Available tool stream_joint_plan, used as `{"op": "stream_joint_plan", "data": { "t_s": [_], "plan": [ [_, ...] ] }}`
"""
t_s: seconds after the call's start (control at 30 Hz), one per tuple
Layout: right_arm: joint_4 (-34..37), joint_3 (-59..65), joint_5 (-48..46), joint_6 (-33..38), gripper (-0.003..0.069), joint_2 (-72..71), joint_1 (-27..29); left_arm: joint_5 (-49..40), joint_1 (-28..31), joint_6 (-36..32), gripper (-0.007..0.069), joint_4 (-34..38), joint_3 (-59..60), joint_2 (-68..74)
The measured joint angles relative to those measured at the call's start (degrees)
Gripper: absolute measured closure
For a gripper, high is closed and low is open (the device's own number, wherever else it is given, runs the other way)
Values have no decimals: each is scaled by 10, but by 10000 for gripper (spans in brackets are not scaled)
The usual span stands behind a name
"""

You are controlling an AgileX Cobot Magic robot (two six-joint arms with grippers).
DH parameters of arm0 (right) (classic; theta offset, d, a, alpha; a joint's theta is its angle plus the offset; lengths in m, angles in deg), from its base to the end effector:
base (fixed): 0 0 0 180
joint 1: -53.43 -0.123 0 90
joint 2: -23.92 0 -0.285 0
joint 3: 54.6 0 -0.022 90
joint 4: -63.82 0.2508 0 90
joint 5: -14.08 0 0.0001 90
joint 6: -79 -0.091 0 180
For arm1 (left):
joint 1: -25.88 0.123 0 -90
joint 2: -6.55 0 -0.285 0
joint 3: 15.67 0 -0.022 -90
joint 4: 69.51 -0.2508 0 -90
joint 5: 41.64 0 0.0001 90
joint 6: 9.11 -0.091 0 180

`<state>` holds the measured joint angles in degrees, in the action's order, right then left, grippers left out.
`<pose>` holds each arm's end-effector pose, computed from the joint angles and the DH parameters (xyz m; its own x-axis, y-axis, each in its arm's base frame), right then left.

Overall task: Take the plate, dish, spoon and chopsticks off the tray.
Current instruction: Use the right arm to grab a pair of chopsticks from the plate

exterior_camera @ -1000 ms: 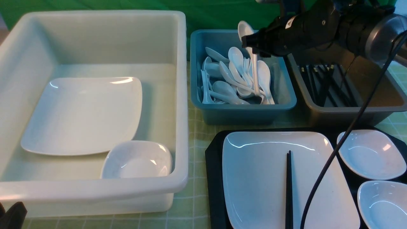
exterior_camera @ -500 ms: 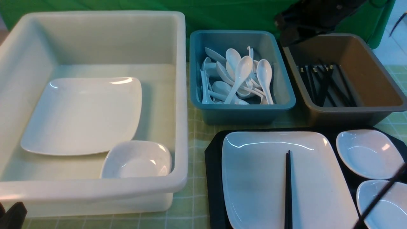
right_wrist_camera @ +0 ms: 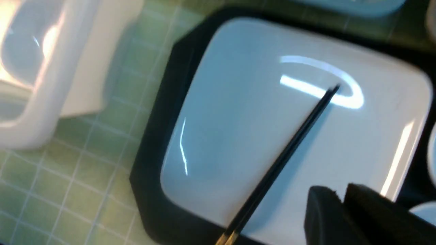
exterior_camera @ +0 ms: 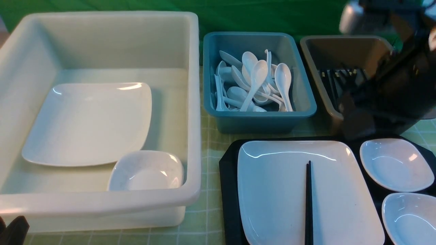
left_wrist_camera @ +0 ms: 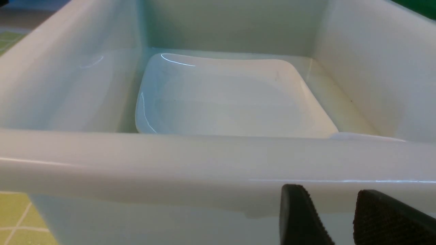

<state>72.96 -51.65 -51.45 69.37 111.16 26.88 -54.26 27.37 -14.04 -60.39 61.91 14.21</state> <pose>0.2397 0.1345 0.3469 -0.9067 -0.1959 -0.3736 -0.2933 0.9293 0.2245 0.0558 -0.0017 0.1914 -0.1343 -0.0728 -0.9883 -0.0010 0.9973 -0.0733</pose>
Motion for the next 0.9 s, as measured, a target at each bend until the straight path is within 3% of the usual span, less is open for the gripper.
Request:
{"op": "stream_joint_plan", "data": {
  "t_s": [0.2,0.33,0.9],
  "plan": [
    [-17,197,167,-116,371,12,-52,0,0,0,400,0,0,0],
    [-19,225,222,-145,301,57,-59,0,0,0,400,0,0,0],
    [-24,214,235,-176,288,185,-59,0,0,0,400,0,0,0]
  ]
}}
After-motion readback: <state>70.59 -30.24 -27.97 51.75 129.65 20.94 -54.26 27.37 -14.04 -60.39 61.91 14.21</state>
